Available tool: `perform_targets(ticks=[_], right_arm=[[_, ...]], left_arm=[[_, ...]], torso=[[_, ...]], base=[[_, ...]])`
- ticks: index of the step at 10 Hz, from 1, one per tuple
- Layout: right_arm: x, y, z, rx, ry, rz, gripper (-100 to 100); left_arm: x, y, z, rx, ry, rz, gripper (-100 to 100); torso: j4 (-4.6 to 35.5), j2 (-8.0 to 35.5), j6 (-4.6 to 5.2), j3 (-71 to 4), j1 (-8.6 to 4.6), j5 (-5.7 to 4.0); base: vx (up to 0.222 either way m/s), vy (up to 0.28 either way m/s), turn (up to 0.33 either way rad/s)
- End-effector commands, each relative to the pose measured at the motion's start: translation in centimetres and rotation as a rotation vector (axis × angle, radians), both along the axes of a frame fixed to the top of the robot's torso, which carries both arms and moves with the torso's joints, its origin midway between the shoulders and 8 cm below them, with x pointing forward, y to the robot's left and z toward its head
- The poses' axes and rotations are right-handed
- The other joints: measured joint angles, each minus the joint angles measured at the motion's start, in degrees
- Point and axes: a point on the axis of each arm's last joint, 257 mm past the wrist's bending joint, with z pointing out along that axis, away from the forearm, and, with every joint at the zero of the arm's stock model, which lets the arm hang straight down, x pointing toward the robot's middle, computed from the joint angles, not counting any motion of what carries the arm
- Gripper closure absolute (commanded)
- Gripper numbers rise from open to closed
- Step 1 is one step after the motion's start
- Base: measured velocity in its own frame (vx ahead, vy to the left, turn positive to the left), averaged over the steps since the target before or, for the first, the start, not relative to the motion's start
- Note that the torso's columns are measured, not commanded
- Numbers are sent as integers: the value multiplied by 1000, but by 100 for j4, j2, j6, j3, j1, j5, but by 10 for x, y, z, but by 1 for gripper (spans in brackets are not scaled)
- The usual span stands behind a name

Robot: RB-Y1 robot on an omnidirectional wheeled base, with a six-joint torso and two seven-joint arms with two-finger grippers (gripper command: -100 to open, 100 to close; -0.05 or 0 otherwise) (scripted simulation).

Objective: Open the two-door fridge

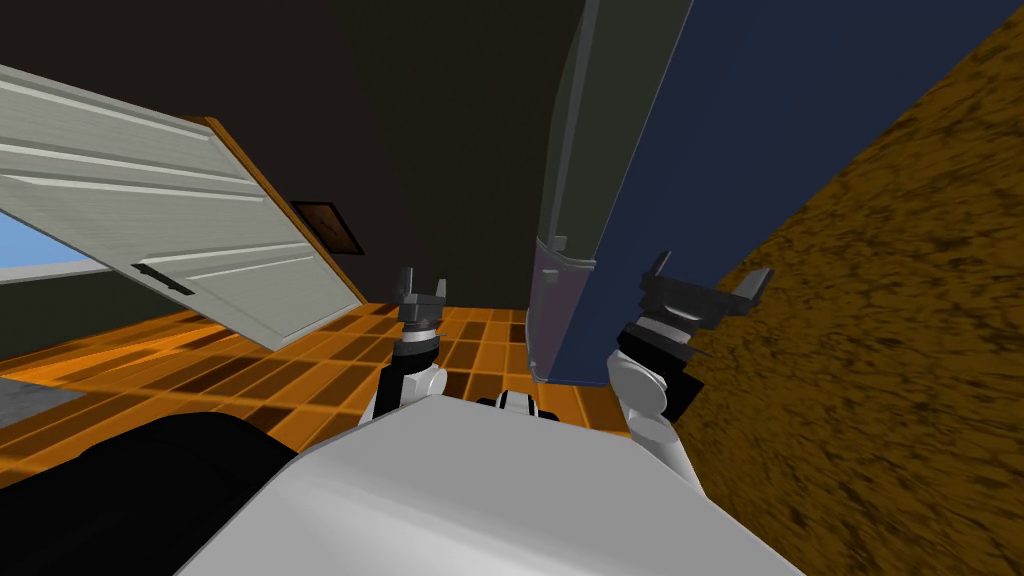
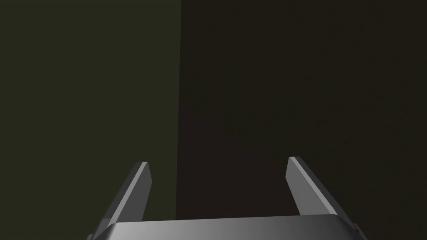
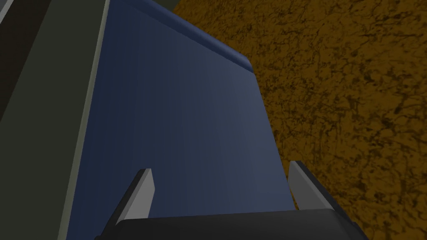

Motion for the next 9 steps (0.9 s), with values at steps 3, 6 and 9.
perform_targets(ticks=[3, 6, 9], right_arm=[[12, -8, -5, 96, -8, 75, -100], [28, -12, -8, 197, -29, 153, -100], [41, -16, -14, 271, -25, 208, -100]], left_arm=[[0, 0, 0, 0, 0, 0, 0], [0, 0, 0, 0, 0, 0, 0], [0, 0, 0, 0, 0, 0, 0]], torso=[[0, 0, 0, 0, -1, 0], [0, 1, 0, 1, 0, 0], [1, 2, 0, 1, 2, 0]], base=[[6, -12, 80], [5, -17, 124], [4, -15, 82]])
